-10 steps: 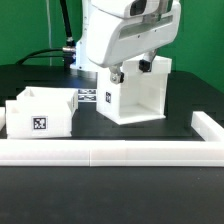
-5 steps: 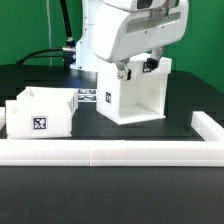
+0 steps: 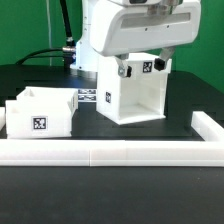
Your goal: Assemble drawer
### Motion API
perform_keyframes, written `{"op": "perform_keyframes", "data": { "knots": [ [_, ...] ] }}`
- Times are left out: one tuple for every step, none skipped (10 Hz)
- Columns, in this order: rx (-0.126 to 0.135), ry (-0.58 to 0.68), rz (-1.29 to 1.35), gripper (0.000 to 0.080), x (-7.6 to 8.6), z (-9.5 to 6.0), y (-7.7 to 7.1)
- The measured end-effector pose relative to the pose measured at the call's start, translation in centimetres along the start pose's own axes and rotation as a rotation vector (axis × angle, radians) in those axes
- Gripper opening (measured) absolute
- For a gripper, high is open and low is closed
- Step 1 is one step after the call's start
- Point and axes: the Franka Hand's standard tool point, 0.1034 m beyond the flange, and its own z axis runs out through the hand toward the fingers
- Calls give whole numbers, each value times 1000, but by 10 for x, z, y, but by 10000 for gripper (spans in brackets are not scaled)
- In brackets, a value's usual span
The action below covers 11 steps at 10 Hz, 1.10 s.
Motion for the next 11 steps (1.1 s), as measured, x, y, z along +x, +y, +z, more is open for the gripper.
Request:
{"op": "perform_keyframes", "data": {
  "knots": [
    [1,28,57,650,0,-9,-8],
    [-1,51,56,650,-6,-18,-13],
    [-9,64,8,650,-11,-25,-16],
    [-14,80,-36,650,-20,-32,-19],
    [-14,86,-36,650,-30,-32,-21],
    [-13,84,-36,650,-28,-31,-21],
    [-12,83,-36,650,-28,-30,-21],
    [-12,82,-36,650,-28,-29,-21],
    [-4,107,-61,650,-28,-21,-19],
    [-11,122,-28,650,-40,-15,-36],
    [-12,129,-69,650,-50,-15,-48]
  ]
}}
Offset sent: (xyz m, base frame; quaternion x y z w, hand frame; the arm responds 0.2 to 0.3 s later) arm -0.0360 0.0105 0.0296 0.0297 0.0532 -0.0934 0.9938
